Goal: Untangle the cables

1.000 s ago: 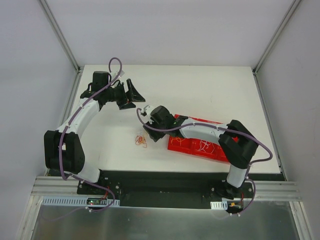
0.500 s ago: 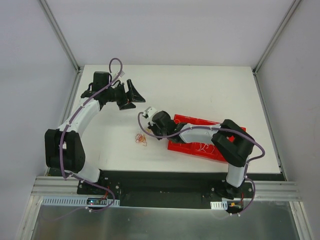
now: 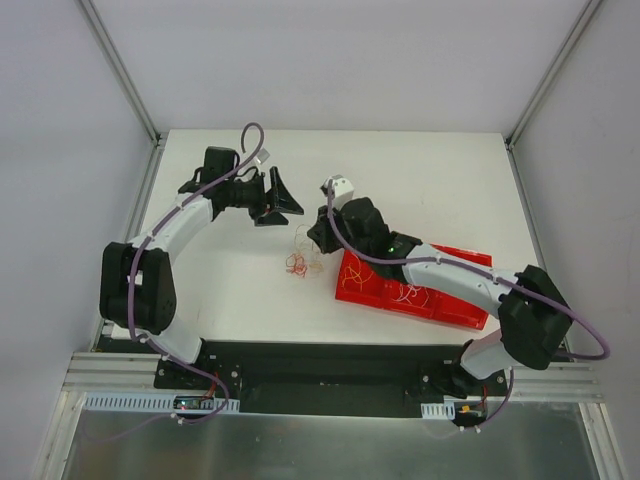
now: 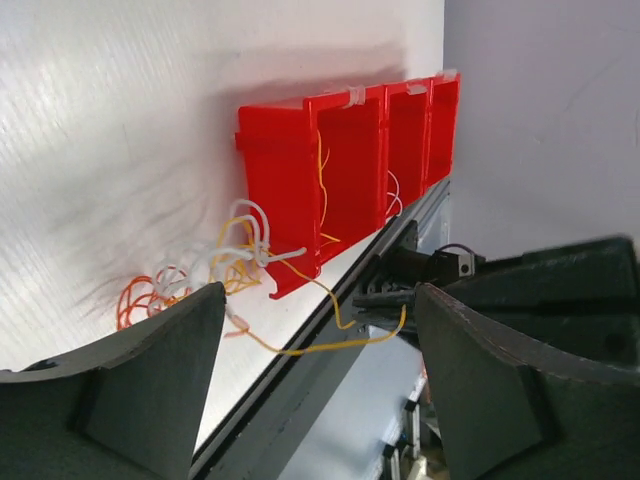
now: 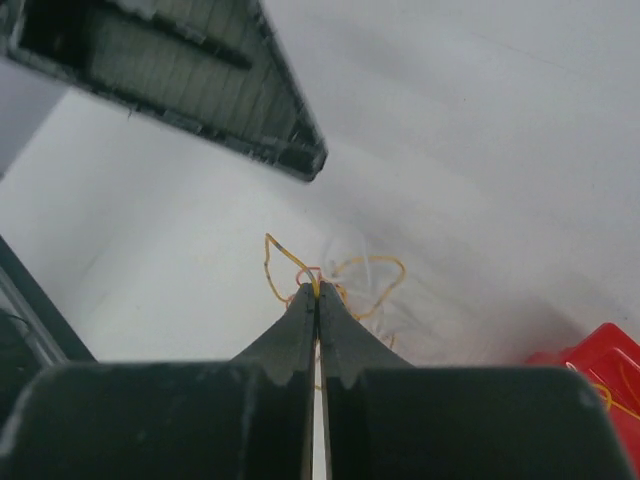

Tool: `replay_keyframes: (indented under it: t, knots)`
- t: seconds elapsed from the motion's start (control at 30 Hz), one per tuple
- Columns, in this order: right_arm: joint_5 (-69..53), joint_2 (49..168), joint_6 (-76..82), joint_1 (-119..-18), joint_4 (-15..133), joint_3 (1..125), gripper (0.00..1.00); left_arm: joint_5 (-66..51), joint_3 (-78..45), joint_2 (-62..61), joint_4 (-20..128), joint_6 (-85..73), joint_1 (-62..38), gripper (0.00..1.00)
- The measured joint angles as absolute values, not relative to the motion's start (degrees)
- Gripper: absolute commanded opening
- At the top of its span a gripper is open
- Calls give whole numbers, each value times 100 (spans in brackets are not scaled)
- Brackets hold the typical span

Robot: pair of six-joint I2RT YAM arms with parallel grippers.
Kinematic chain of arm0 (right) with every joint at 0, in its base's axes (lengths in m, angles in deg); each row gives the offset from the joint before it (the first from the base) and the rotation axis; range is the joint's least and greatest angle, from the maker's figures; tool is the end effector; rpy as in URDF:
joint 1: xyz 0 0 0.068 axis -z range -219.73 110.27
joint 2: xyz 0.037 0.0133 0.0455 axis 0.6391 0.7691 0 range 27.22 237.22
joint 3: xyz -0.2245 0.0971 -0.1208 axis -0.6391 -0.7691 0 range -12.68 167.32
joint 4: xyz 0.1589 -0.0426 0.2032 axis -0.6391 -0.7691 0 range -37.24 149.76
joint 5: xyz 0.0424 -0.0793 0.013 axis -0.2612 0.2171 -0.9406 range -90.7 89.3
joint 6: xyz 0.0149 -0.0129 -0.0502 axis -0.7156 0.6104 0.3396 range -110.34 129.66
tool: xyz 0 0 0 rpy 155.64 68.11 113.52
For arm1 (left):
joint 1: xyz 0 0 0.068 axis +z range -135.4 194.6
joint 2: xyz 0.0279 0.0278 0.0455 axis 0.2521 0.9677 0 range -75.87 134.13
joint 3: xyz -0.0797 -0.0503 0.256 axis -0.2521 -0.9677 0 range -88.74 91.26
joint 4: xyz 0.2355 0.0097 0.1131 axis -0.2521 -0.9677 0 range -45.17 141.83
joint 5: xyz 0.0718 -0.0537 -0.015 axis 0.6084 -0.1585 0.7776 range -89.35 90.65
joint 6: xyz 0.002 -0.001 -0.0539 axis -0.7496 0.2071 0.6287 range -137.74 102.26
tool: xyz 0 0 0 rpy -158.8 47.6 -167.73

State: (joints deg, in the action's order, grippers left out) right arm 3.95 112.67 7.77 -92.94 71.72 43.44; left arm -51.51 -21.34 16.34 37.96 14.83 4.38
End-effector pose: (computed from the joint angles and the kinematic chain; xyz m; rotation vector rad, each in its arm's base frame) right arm 0.2097 0.2757 0.2763 -0.7773 1.7499 0.5819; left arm 0.3419 -0.0902 0.2691 0.0827 2.3016 -1.4148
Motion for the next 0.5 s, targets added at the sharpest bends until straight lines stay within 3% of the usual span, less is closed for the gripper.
replay_keyframes:
  t: [0.17, 0.37, 0.5]
  knots:
    - [-460, 11307, -47, -8647, 6882, 4794, 0, -4985, -2469, 965, 4218, 1446, 377, 80]
    - [-1183, 11405, -860, -8321, 6565, 5387, 1, -4587, -2886, -593, 4987, 1162, 213, 76]
    - [-1618, 11418, -1402, -8306, 6510, 5867, 0, -4447, -3031, -937, 5473, 996, -29, 76]
